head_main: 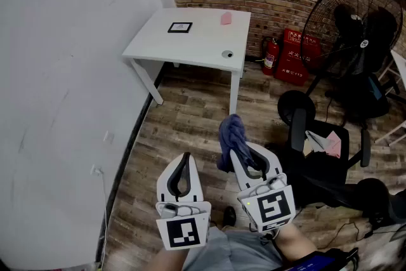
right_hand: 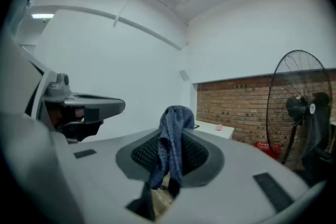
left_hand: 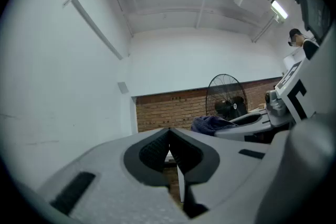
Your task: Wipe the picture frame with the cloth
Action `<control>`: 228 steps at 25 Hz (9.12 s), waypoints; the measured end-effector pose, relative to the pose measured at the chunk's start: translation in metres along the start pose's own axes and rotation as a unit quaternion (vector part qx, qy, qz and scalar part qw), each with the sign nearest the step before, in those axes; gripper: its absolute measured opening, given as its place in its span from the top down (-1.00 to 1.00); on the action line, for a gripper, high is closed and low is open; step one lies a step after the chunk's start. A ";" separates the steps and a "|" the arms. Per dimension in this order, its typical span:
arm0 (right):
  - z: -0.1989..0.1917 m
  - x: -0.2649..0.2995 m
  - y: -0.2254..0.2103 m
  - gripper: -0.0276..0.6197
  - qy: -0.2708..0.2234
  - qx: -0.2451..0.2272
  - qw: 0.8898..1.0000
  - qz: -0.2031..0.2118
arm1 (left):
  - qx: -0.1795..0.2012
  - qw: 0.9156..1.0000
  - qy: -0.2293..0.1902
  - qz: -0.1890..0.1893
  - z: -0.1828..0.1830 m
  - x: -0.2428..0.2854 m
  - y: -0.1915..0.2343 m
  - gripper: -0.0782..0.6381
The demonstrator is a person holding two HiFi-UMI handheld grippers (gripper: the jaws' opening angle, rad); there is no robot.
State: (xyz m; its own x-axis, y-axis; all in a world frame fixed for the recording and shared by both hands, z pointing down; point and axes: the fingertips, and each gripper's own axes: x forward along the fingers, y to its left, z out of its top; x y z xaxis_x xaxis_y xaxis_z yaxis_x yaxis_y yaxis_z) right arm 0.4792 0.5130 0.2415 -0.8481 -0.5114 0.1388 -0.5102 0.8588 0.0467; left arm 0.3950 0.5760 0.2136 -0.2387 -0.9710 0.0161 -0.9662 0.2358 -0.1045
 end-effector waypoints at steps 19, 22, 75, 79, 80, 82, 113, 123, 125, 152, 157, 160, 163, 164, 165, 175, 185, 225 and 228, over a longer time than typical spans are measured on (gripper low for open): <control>-0.008 0.023 -0.017 0.64 0.003 0.010 1.000 0.008 | -0.009 1.000 0.006 0.014 -0.011 0.024 0.006 0.76; -0.013 0.043 -0.018 0.64 0.005 0.007 1.000 0.010 | -0.013 1.000 0.009 0.019 -0.018 0.038 0.021 0.76; 0.020 0.607 -0.179 0.64 0.013 0.031 0.999 -0.038 | 0.011 0.999 0.035 -0.036 -0.095 0.552 0.315 0.76; 0.028 0.653 -0.199 0.64 0.010 0.033 0.999 -0.039 | 0.009 0.998 0.036 -0.047 -0.094 0.600 0.329 0.76; 0.034 0.662 -0.203 0.64 0.006 0.032 0.999 -0.040 | 0.010 0.998 0.034 -0.050 -0.091 0.610 0.332 0.76; 0.048 0.679 -0.211 0.64 -0.002 0.024 0.999 -0.042 | 0.012 0.998 0.025 -0.055 -0.083 0.630 0.338 0.76; -0.012 0.911 -0.253 0.65 0.108 0.051 0.990 -0.077 | -0.020 0.990 0.085 -0.106 -0.162 0.829 0.460 0.76; -0.092 0.982 -0.254 0.64 0.187 0.090 0.976 -0.069 | -0.038 0.980 0.150 -0.126 -0.239 0.872 0.474 0.76; -0.105 0.990 -0.253 0.64 0.198 0.094 0.973 -0.068 | -0.043 0.978 0.163 -0.125 -0.251 0.876 0.478 0.76; -0.157 0.988 -0.281 0.65 0.250 0.108 0.957 -0.097 | -0.036 0.969 0.188 -0.156 -0.281 0.897 0.447 0.76; -0.162 0.970 -0.299 0.65 0.247 0.111 0.956 -0.117 | -0.030 0.967 0.186 -0.172 -0.276 0.895 0.428 0.76; -0.165 0.959 -0.307 0.65 0.247 0.118 0.953 -0.131 | -0.029 0.966 0.183 -0.181 -0.273 0.893 0.419 0.76; -0.167 0.949 -0.314 0.65 0.248 0.126 0.950 -0.142 | -0.028 0.965 0.181 -0.188 -0.270 0.891 0.411 0.76; -0.168 0.946 -0.315 0.65 0.249 0.128 0.949 -0.145 | -0.027 0.965 0.178 -0.190 -0.268 0.891 0.408 0.76; -0.168 0.942 -0.317 0.65 0.250 0.130 0.948 -0.148 | -0.027 0.965 0.176 -0.192 -0.265 0.891 0.406 0.76; -0.149 0.903 -0.336 0.65 0.243 0.131 0.944 -0.180 | -0.022 0.970 0.155 -0.186 -0.235 0.868 0.394 0.76; -0.078 0.857 -0.335 0.65 0.183 0.089 0.961 -0.188 | -0.024 0.983 0.096 -0.154 -0.175 0.823 0.392 0.76; -0.168 0.946 -0.240 0.65 0.280 0.152 0.942 -0.106 | -0.026 0.976 0.164 -0.139 -0.243 0.832 0.459 0.76; -0.168 0.941 -0.242 0.65 0.282 0.154 0.941 -0.110 | -0.028 0.975 0.166 -0.144 -0.243 0.831 0.455 0.76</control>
State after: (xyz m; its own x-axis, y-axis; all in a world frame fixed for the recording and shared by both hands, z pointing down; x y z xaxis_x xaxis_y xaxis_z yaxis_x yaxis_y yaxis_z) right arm -0.1713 -0.1704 0.5274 -0.5509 -0.5023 0.6664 -0.7548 0.6405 -0.1412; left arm -0.2663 -0.1138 0.4211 0.0340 -0.9328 0.3588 -0.9994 -0.0337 0.0069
